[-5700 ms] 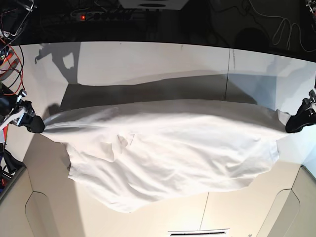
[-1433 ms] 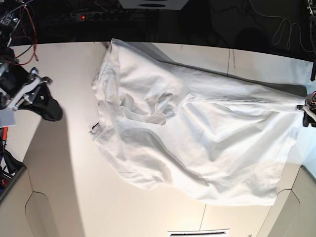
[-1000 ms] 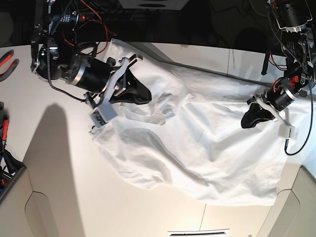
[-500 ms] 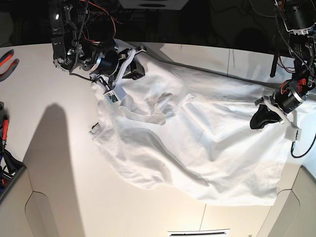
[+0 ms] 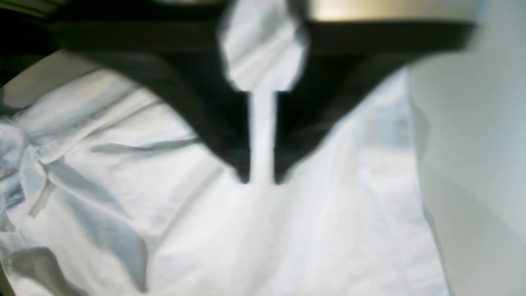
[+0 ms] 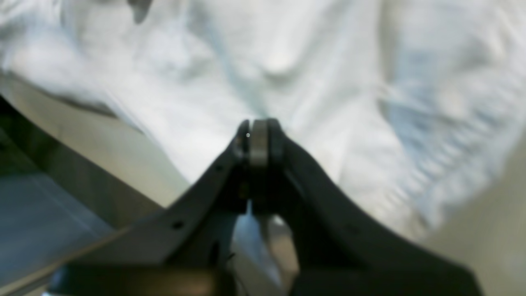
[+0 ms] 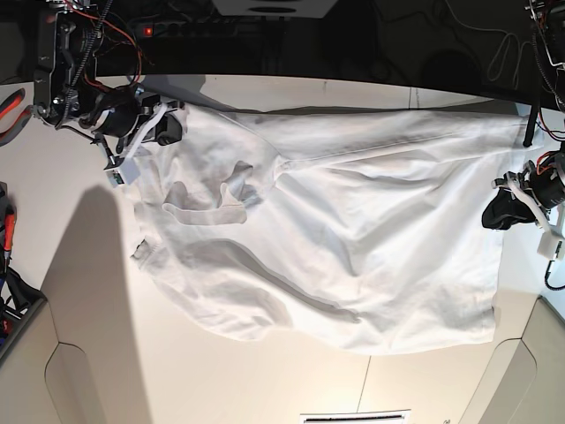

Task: Layout the t-shirt on the table in an organized manner, then fold the t-shirt properly
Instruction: 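Pull the grasped edge apart with both grippers to smooth the shirt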

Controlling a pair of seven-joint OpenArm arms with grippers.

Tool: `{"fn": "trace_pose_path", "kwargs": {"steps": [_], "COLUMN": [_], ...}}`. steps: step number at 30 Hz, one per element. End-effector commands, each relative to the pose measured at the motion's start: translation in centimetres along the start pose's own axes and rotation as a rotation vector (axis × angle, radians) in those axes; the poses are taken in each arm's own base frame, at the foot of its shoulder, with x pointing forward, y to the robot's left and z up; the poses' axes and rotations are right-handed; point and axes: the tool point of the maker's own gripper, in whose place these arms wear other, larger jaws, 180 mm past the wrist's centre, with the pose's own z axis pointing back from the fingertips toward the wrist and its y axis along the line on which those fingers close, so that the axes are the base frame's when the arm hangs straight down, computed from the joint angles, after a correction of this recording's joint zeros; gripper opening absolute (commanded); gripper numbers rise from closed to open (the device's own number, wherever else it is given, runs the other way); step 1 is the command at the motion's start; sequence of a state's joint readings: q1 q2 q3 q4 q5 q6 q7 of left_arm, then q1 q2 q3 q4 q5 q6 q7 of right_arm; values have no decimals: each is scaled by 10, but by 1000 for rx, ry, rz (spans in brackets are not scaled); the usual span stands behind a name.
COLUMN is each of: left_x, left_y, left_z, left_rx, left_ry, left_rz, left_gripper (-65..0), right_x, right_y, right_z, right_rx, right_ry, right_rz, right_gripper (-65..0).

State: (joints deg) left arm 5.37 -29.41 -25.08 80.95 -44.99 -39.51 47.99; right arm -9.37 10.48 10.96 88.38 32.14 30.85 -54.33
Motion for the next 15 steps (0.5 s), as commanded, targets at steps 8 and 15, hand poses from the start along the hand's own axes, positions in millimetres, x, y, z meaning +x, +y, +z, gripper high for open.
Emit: {"fn": "trace_pose_path", "kwargs": {"steps": [8, 15], "left_x": [7, -17], "left_y": [19, 36], "left_z": [19, 40], "left_rx": [35, 74], "left_ry": [56, 150], "left_rz": [-68, -98], "left_gripper": [-323, -323], "right_x": [30, 72], "right_y": [12, -2], "right_z": [20, 73], "right_rx": [70, -53], "right_ry": [-103, -190], "right_rz": [30, 197], "right_gripper": [-432, -410]}}
